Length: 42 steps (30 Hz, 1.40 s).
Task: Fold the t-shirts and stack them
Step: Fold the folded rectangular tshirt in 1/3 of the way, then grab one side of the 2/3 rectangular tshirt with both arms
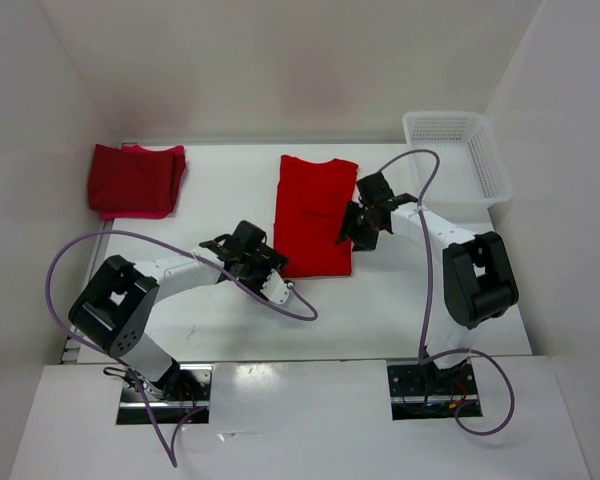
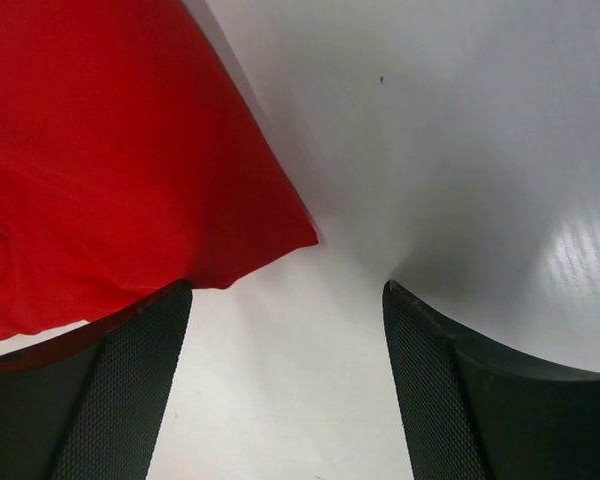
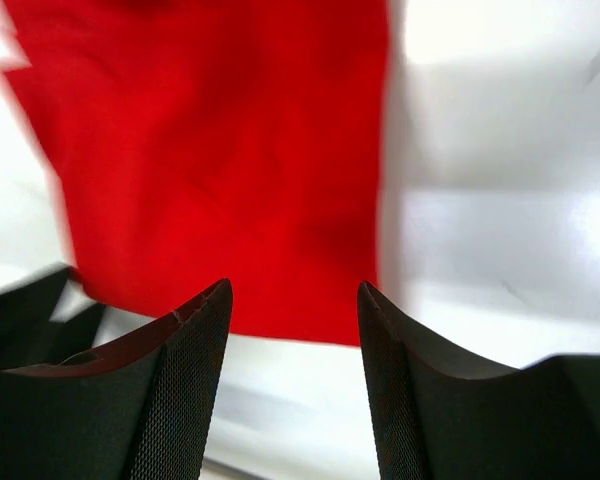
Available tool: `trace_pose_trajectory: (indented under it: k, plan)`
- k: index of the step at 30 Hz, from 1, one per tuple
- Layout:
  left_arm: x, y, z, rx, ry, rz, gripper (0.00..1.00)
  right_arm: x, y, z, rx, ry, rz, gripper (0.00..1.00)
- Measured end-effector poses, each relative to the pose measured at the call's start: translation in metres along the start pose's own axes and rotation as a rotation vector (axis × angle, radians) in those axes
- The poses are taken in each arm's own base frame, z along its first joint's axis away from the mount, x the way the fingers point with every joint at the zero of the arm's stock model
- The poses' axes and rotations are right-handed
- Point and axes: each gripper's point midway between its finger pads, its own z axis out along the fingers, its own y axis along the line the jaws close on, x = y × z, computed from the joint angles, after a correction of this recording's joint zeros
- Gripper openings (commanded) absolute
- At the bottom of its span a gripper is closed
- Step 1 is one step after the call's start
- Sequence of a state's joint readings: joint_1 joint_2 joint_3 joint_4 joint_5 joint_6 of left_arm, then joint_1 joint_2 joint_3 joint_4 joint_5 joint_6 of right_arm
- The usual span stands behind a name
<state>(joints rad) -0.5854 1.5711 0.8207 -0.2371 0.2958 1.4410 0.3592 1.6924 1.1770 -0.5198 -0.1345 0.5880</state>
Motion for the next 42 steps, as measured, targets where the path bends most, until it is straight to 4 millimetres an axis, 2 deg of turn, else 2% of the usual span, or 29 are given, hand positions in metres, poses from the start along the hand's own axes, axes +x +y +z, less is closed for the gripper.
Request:
trace_pose_trajectory:
  k: [4,9,13,19,28,32,34,35,36,39,42]
  plan:
    - [-0.001,0.007,0.003,-0.024,-0.007,0.012,0.79,0.039,-0.023,0.008,0.048,0.111,0.040,0.58]
    - [-0.005,0.011,0.010,-0.035,-0.014,0.043,0.63,0.056,-0.030,0.008,0.057,0.162,0.057,0.58]
    - [-0.007,0.013,0.015,-0.039,-0.019,0.070,0.60,0.071,-0.037,0.003,0.062,0.192,0.065,0.58]
    - [-0.007,0.018,0.019,-0.052,-0.020,0.106,0.54,0.079,-0.035,0.003,0.042,0.223,0.085,0.58]
    - [-0.010,0.012,0.021,-0.030,-0.033,0.109,0.37,0.085,-0.037,0.013,0.044,0.244,0.102,0.55]
    - [-0.012,0.011,0.022,-0.026,-0.045,0.105,0.38,0.086,-0.039,0.019,0.052,0.249,0.117,0.54]
    - [-0.012,0.011,0.022,-0.028,-0.046,0.104,0.49,0.085,-0.038,0.020,0.050,0.245,0.120,0.54]
    - [-0.013,0.013,0.022,-0.035,-0.048,0.104,0.59,0.084,-0.038,0.020,0.048,0.242,0.121,0.54]
    - [-0.013,0.017,0.022,-0.048,-0.050,0.110,0.62,0.084,-0.037,0.021,0.047,0.241,0.123,0.54]
    - [-0.015,0.021,0.021,-0.057,-0.053,0.132,0.69,0.083,-0.037,0.021,0.046,0.237,0.129,0.54]
    - [-0.016,0.023,0.020,-0.053,-0.056,0.158,0.70,0.082,-0.037,0.022,0.047,0.233,0.133,0.54]
